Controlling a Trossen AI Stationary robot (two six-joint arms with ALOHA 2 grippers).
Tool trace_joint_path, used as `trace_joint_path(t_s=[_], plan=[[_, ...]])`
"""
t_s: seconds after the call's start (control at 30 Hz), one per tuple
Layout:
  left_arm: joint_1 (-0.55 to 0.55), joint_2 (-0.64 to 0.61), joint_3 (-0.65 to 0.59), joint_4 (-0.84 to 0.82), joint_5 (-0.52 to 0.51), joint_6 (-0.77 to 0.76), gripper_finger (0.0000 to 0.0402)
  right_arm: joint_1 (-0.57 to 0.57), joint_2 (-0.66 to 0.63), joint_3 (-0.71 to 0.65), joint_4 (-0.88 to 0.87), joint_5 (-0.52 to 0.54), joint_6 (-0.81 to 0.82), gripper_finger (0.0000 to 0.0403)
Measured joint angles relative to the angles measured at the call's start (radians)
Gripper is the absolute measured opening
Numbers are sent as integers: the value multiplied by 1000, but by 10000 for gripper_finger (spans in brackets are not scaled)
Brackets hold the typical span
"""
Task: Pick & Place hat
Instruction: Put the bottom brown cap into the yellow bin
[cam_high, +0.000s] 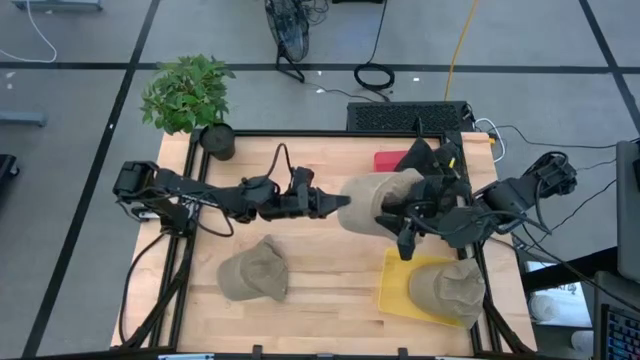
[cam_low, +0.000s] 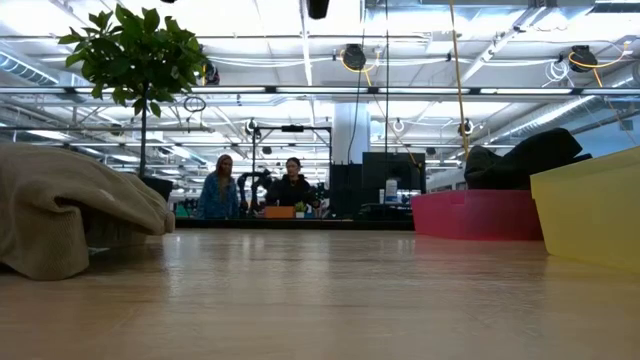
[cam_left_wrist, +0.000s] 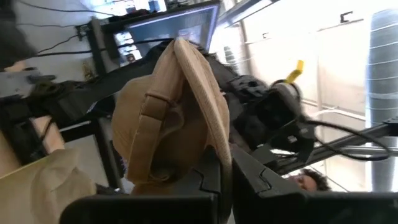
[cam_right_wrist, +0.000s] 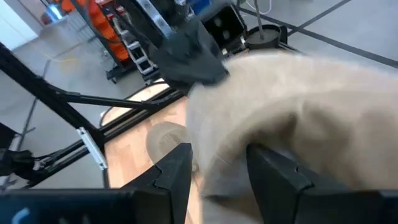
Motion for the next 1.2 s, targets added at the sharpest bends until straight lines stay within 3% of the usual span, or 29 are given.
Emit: trace_joint_path(t_s=[0.27,0.8,1.2], plan=[[10,0,101,-116,49,57,11,-14,24,0,11,-20,-3,142],[6,-1,106,-119,51,60,11,-14,22,0,96,30,-84,137],[6,-3,106,-140,53,69,11,-14,22,-1,87,32,-82,42]])
